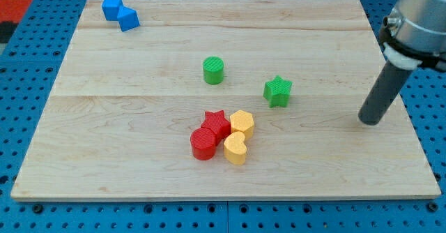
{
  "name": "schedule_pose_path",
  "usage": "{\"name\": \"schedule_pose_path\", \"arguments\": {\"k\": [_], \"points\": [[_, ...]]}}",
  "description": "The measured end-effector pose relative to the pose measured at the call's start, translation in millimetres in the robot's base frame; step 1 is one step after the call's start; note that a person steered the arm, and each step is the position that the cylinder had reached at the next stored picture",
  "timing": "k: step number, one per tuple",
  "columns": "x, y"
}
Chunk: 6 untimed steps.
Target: Slide the green star to the center
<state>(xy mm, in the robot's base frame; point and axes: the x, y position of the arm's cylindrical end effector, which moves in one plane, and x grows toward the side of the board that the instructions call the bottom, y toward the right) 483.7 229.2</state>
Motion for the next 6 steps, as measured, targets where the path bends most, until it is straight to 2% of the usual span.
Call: {"name": "schedule_pose_path", "arguments": {"k": [1, 2, 3, 4, 5, 6], "points": [[-18, -38], [-17, -92], [-44, -159], [-89, -177], [-117, -208], [-111, -205]]}}
